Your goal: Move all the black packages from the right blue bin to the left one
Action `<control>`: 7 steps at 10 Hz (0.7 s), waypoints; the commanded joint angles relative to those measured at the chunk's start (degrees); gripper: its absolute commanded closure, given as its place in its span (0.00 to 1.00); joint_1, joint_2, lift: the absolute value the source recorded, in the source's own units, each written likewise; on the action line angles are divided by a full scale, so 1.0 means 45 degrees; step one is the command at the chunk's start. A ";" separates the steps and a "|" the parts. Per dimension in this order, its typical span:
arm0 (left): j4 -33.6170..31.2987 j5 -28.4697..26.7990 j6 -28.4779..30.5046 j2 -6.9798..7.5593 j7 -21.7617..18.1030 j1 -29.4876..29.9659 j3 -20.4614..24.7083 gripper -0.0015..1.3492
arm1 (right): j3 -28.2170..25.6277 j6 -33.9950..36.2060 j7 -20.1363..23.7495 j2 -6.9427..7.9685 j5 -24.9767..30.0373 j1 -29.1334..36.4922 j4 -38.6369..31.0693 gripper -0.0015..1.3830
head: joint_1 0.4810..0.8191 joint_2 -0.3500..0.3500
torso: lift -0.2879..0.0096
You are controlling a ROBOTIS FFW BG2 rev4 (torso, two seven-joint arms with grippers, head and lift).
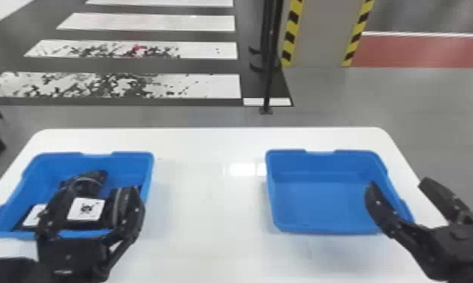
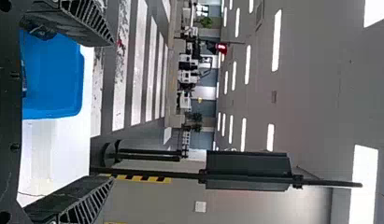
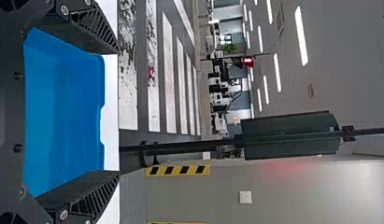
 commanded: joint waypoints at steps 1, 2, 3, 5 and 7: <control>-0.0109 0.0116 0.0071 -0.0031 0.0000 0.0062 0.0026 0.02 | -0.0033 0.0027 0.0003 0.0030 0.0027 0.0064 -0.0040 0.08 | 0.63 0.45 | 0.52; -0.0140 0.0116 0.0102 -0.0011 0.0000 0.0062 0.0026 0.05 | -0.0033 0.0027 -0.0017 0.0030 0.0078 0.0064 -0.0134 0.08 | 0.63 0.45 | 0.52; -0.0140 0.0141 0.0071 -0.0011 0.0000 0.0062 0.0051 0.06 | -0.0033 0.0027 -0.0017 0.0030 0.0078 0.0064 -0.0134 0.09 | 0.63 0.45 | 0.52; -0.0140 0.0192 0.0071 -0.0011 0.0000 0.0062 0.0051 0.07 | -0.0084 0.0027 -0.0036 0.0030 0.0078 0.0064 -0.0134 0.09 | 0.63 0.46 | 0.52; -0.0140 0.0217 0.0009 -0.0011 0.0000 0.0062 0.0051 0.07 | -0.0110 0.0027 -0.0036 0.0030 0.0078 0.0064 -0.0134 0.09 | 0.63 0.45 | 0.52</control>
